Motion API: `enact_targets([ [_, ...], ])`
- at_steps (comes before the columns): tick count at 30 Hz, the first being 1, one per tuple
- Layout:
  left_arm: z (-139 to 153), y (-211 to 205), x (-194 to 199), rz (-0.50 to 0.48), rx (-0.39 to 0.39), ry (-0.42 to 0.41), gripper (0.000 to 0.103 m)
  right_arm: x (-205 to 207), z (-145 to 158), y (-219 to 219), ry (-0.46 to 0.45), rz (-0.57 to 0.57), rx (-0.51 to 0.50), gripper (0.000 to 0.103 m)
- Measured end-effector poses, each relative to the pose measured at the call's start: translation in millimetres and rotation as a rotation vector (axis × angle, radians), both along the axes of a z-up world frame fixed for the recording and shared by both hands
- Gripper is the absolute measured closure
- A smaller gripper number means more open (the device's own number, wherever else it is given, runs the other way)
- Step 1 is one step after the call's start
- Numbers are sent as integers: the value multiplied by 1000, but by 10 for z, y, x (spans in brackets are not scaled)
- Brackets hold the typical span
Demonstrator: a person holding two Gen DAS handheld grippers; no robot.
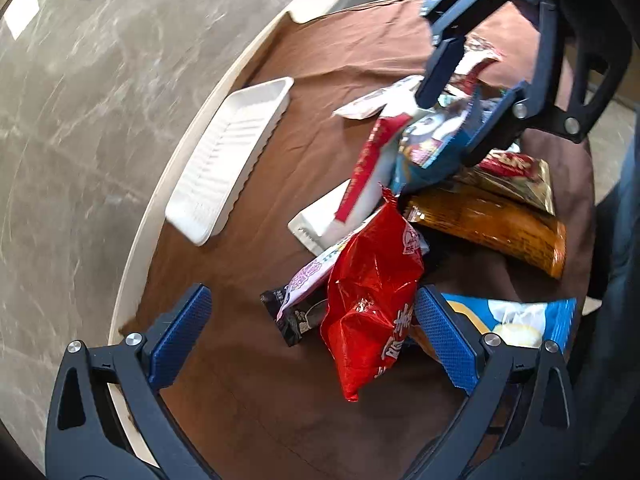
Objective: Organize snacks
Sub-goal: 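Grasp the red chip bag with the left tool while the right tool grasps a blue candy packet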
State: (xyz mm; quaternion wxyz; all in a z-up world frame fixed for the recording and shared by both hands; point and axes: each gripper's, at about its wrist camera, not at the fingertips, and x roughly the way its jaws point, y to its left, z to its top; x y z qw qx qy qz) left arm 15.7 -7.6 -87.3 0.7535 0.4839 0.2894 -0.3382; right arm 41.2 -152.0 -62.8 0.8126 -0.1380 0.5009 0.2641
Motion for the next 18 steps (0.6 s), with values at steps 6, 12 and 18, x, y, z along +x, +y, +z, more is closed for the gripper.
enact_targets([
  [6, -148, -13, -145, -109, 84, -4, 9, -24, -47, 128, -64, 51, -90, 55],
  [12, -243, 16, -133, -100, 115, 28, 28, -14, -73, 146, -68, 53, -113, 57],
  [18, -279, -12, -88, -74, 108, 54, 28, -46, -104, 209, -81, 76, -153, 57],
])
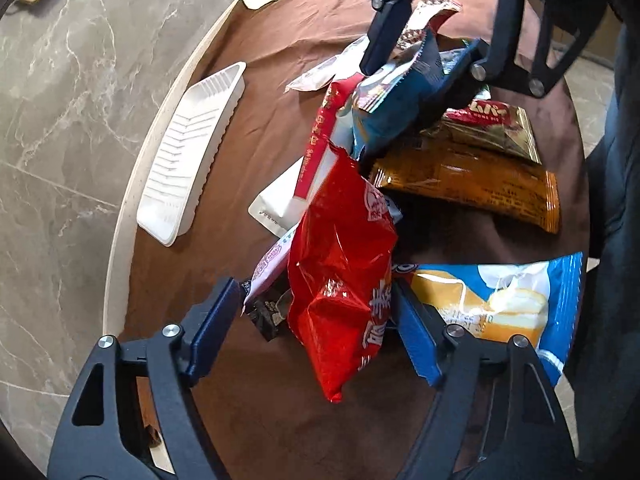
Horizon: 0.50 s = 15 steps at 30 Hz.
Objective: Organize snacks
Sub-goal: 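Grasp the red chip bag with the left tool while the right tool grasps a blue candy packet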
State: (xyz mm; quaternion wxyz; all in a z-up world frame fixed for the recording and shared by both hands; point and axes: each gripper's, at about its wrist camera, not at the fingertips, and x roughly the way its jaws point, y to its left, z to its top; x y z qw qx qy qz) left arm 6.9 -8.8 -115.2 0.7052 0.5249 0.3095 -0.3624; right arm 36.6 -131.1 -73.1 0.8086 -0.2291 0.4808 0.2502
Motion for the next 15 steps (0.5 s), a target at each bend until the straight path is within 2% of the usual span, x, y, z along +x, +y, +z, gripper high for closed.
enact_targets([
  [5, -3, -12, 12, -18, 11, 17, 32, -2, -20, -6, 3, 1, -17, 58],
  [7, 7, -26, 31, -20, 8, 48, 43, 6, -15, -15, 4, -6, -13, 59],
  [12, 12, -10, 101, 9, -21, 148, 58, 29, -22, -16, 3, -15, -13, 63],
  [14, 19, -16, 145, 24, -29, 168, 58, 40, -20, -18, 1, -23, -16, 67],
  [15, 23, -18, 166, 30, -33, 192, 62, 49, -18, -24, 1, -27, -15, 68],
])
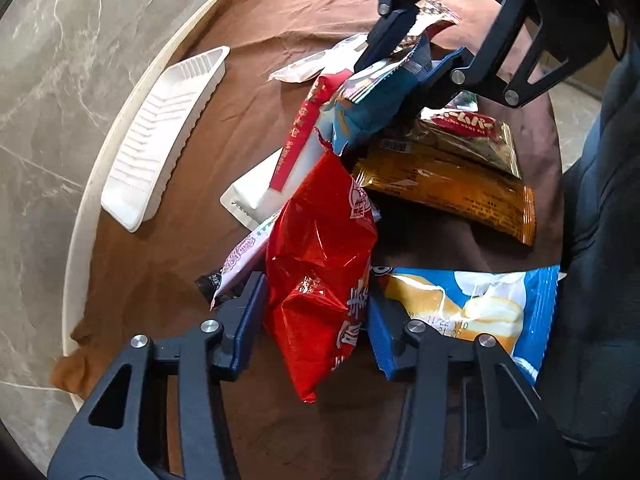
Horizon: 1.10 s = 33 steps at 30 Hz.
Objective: Organize snacks
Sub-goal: 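Grasp the red chip bag with the left tool while the right tool grasps a blue candy packet, then carry the red bag with the left tool while the right tool carries the blue packet to the tray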
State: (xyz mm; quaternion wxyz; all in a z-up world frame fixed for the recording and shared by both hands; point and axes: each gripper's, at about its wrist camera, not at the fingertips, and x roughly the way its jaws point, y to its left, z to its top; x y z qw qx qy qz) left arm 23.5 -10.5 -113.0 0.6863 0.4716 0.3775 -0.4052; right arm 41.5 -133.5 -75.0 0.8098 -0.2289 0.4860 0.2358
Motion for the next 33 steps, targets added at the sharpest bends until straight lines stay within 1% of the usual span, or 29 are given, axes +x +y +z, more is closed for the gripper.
enact_targets([
  [1, 4, -7, 26, 5, -3, 18, 65, -8, 2, -7, 0, -1, 2, 70],
  [2, 11, -7, 54, 16, -10, 40, 65, -2, 5, -13, 0, -3, 2, 70],
  [4, 28, -4, 106, 41, -24, 73, 68, -1, 9, -23, -2, -8, 0, 74],
  [8, 68, 15, 216, 95, -55, 131, 73, 10, 26, -55, -2, -26, 8, 76],
  [10, 89, 22, 260, 114, -71, 150, 77, 8, 33, -67, -3, -32, 13, 76],
  [13, 113, 44, 311, 135, -92, 180, 78, 18, 47, -87, -3, -41, 22, 77],
  [20, 184, 120, 289, 144, -141, 218, 79, 11, 165, -128, -25, -54, 64, 78],
  [24, 252, 192, 275, 152, -163, 211, 79, 33, 211, -138, -20, -68, 95, 78],
  [29, 439, 300, 337, 183, -226, 217, 79, 104, 331, -187, -27, -103, 148, 78],
  [33, 564, 392, 397, 210, -252, 214, 79, 162, 415, -231, -30, -128, 181, 78],
])
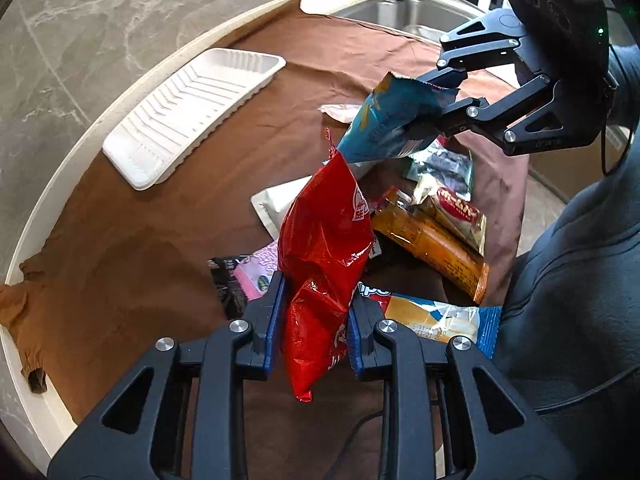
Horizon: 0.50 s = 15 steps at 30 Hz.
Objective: Organize snacks
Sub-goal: 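Carry the red bag with the left tool while the right tool carries the blue packet to the tray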
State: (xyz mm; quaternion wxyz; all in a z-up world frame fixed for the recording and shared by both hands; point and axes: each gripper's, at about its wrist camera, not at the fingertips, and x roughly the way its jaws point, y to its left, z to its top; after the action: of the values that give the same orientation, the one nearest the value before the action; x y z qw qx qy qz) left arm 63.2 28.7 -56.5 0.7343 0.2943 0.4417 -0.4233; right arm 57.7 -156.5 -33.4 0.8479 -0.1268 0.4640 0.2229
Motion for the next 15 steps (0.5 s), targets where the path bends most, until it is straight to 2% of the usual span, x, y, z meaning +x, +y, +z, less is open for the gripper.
enact_targets([
  [3, 50, 71, 81, 41, -12, 0, 79, 55, 66, -72, -2, -30, 28, 78],
  [7, 212, 219, 306, 127, -66, 12, 79, 138, 180, -218, -7, -62, 58, 78],
  [15, 528, 288, 705, 199, -148, 16, 79, 310, 354, -463, 18, -104, 175, 78],
])
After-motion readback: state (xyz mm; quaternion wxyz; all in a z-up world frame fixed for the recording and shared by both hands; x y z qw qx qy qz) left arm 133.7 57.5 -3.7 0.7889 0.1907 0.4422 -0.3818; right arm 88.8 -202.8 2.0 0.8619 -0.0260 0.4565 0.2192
